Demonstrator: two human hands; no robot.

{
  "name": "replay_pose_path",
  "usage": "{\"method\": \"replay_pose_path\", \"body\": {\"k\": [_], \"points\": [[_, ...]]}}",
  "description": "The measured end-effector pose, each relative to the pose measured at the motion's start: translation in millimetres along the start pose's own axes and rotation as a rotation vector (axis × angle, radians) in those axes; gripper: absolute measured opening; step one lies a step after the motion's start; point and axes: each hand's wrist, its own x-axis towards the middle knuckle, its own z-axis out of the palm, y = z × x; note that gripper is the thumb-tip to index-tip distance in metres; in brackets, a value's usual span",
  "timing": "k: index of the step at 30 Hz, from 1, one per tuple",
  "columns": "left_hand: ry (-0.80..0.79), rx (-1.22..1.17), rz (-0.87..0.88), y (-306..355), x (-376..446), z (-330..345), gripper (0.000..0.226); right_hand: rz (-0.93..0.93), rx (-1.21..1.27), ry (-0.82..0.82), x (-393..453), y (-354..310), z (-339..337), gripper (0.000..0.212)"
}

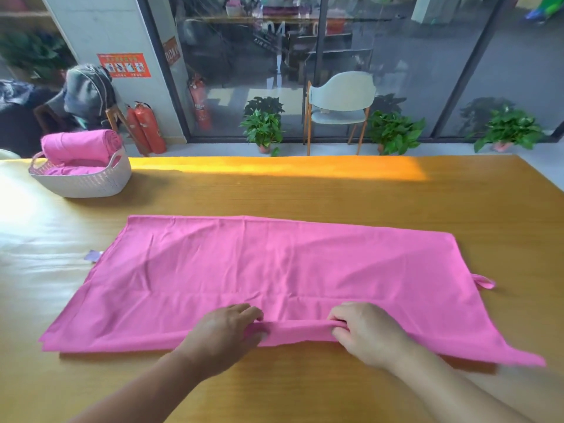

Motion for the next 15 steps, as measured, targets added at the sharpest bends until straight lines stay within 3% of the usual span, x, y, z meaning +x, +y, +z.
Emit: {"method": "replay_pose_path", "body": {"k": [2,5,8,15], "points": [[-0.032,-0.049,-0.012,-6.6,4.8,-7.4,0.041,0.012,0.061,-0.049,8.9,8.6,-17.4,0.012],[-0.013,-0.124,-0.068,-11.7,35.4,-37.2,0.022,0.059,0.167,-0.097,31.6,20.6,-45.7,0.016],[-0.036,-0.101,-0.081,-23.0,88.9,-71.1,0.021,0.109,0.244,-0.099,66.7,33.1,-76.1,0.019],[-0.091,-0.043,-0.106,-69.5,213.7,-91.2,0.022,0.218,0.158,-0.074,182.4,80.1,-106.1,0.024]]}}
